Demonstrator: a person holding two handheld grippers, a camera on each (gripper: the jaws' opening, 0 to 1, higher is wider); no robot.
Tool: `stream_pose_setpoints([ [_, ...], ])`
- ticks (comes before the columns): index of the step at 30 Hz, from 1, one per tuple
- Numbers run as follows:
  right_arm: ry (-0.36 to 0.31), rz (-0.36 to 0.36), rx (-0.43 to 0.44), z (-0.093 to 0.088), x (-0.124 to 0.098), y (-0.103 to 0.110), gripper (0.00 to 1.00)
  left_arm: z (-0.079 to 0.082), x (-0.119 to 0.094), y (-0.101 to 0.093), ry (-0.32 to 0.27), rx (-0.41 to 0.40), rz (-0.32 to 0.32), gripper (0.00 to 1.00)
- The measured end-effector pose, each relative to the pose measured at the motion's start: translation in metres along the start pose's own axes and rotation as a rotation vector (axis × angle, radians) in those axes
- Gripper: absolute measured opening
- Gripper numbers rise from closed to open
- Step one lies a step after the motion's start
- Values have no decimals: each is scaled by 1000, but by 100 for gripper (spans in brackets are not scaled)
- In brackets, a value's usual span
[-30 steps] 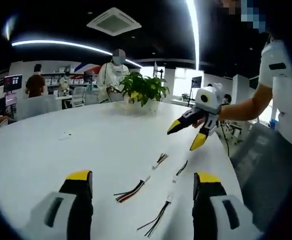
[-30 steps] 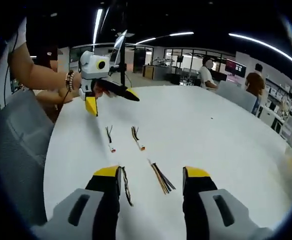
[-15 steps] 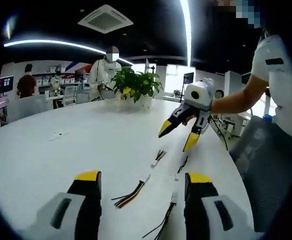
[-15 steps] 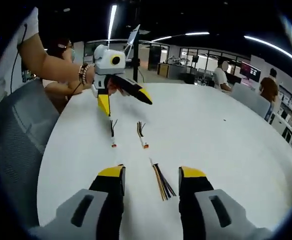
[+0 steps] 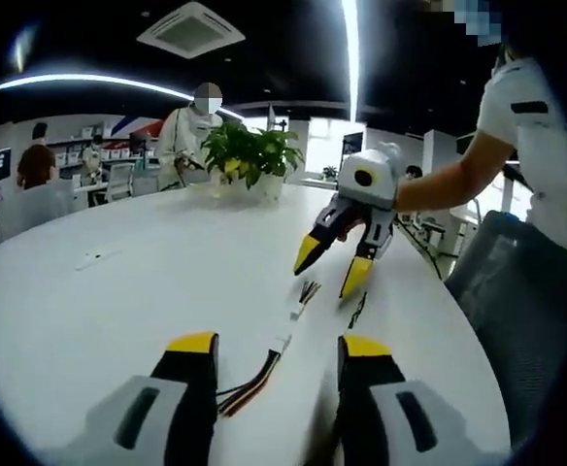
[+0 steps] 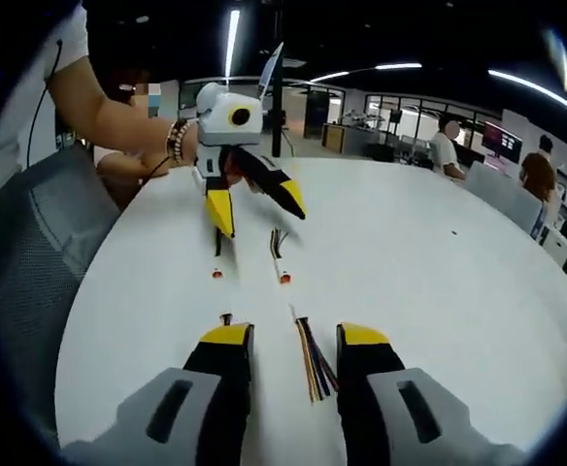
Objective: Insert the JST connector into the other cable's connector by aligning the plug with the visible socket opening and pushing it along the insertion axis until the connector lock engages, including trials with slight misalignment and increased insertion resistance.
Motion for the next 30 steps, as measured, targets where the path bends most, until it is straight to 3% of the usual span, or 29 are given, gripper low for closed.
stream_pose_setpoints([
  [12,-14,29,-6,-2,14,-2,21,-9,14,-1,44,26,-29,28],
  [30,-31,54,-5,-6,23,-4,14,-16,29,-2,70,27,-73,15],
])
Point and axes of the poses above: the point that each gripper's makers call its tool centre point, and the gripper's own axes: x roughly forward along the fingers, y roughly to its left, z roughly out of its top, the point moved 2 cm from there along -x, roughly backward along the fingers, and after that the axes turned 14 degrees about -x, right-handed, at the moved point
